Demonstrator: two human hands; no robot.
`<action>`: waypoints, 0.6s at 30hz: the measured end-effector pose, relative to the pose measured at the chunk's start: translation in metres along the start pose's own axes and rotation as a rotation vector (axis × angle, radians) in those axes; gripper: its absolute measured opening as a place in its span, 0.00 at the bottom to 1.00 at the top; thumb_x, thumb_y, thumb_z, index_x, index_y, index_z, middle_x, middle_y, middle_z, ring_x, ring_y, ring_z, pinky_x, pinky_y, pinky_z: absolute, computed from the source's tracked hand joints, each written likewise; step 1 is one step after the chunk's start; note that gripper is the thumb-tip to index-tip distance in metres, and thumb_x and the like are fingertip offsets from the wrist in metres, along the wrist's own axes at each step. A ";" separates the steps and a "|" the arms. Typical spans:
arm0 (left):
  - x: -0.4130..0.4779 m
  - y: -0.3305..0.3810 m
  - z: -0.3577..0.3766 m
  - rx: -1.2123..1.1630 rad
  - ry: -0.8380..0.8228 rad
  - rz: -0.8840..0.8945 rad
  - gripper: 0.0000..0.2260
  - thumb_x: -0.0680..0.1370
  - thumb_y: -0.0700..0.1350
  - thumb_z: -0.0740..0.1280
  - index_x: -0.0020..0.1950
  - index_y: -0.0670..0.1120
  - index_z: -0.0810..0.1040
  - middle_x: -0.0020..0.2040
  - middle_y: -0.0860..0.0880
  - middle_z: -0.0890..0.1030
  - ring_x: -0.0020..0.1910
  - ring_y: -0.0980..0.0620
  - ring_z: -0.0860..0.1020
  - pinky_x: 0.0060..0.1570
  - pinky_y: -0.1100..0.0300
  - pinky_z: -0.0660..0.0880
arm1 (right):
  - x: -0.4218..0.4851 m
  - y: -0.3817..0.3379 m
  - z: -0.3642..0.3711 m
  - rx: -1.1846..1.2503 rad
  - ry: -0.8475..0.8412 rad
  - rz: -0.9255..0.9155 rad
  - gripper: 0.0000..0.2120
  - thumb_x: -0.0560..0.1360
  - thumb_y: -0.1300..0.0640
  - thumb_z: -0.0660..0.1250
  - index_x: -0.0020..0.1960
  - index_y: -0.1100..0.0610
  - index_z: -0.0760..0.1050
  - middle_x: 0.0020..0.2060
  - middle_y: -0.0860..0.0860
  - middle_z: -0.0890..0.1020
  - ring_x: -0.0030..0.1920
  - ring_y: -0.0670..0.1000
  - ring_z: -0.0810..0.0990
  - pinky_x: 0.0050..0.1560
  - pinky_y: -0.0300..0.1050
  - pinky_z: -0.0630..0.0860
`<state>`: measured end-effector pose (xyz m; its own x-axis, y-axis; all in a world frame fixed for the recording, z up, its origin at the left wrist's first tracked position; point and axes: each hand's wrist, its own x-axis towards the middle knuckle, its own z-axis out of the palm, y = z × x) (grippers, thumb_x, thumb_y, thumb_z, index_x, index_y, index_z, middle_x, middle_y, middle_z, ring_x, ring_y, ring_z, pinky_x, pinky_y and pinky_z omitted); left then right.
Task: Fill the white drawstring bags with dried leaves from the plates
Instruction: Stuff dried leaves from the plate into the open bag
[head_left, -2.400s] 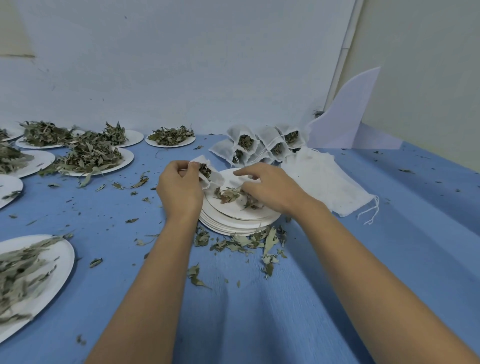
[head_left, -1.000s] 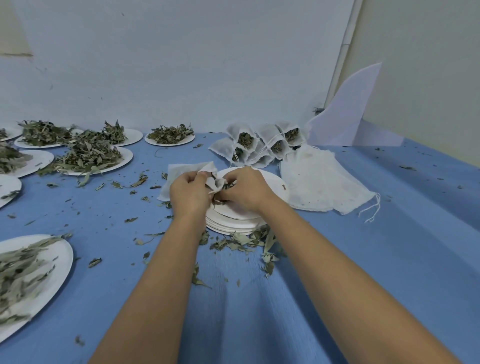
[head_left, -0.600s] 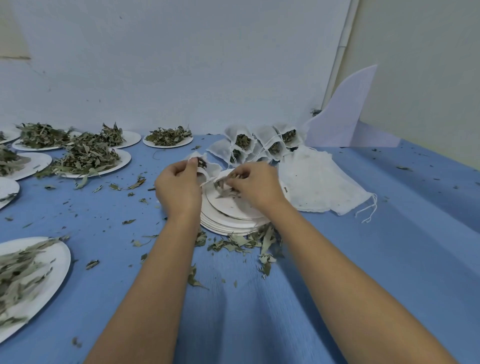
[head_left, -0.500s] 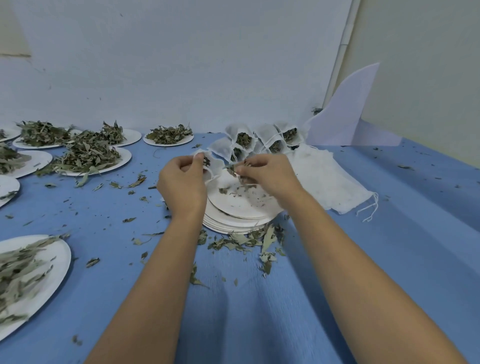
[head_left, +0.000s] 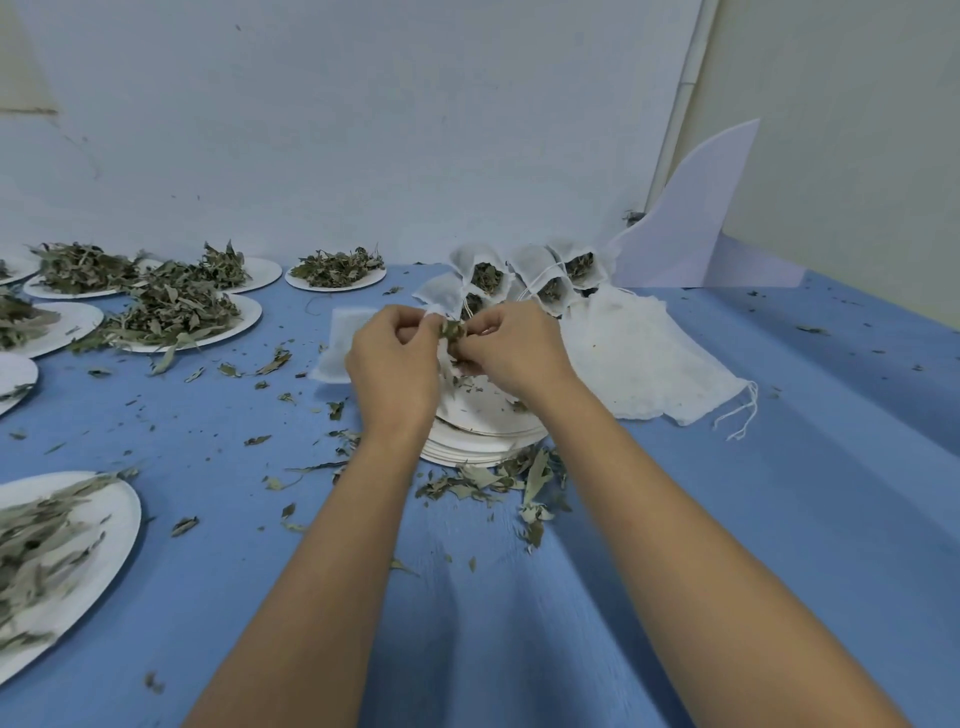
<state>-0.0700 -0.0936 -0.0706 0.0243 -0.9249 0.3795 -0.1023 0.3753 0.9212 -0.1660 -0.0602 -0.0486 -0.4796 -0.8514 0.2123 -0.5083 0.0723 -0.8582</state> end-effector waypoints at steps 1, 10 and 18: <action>-0.001 0.001 0.001 -0.025 -0.036 0.003 0.02 0.77 0.43 0.67 0.45 0.46 0.78 0.33 0.55 0.77 0.30 0.62 0.75 0.29 0.74 0.69 | -0.001 0.001 0.002 -0.037 0.033 -0.006 0.03 0.70 0.64 0.71 0.39 0.60 0.83 0.37 0.58 0.85 0.41 0.56 0.84 0.48 0.50 0.81; -0.002 0.000 0.004 -0.082 -0.264 0.026 0.08 0.79 0.44 0.65 0.42 0.55 0.73 0.31 0.55 0.74 0.29 0.64 0.73 0.31 0.74 0.69 | 0.002 0.003 -0.009 0.418 0.016 0.190 0.05 0.71 0.68 0.71 0.46 0.68 0.81 0.40 0.62 0.83 0.39 0.53 0.80 0.50 0.45 0.81; -0.001 -0.002 0.005 -0.168 -0.290 -0.047 0.07 0.76 0.42 0.65 0.48 0.53 0.70 0.36 0.54 0.73 0.34 0.62 0.73 0.37 0.68 0.71 | -0.001 -0.014 -0.020 0.632 -0.153 0.259 0.12 0.73 0.76 0.60 0.55 0.76 0.75 0.48 0.66 0.79 0.46 0.57 0.81 0.55 0.47 0.79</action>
<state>-0.0751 -0.0941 -0.0736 -0.2611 -0.9113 0.3182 0.0580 0.3143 0.9476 -0.1730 -0.0501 -0.0276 -0.3998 -0.9143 -0.0646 0.1445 0.0067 -0.9895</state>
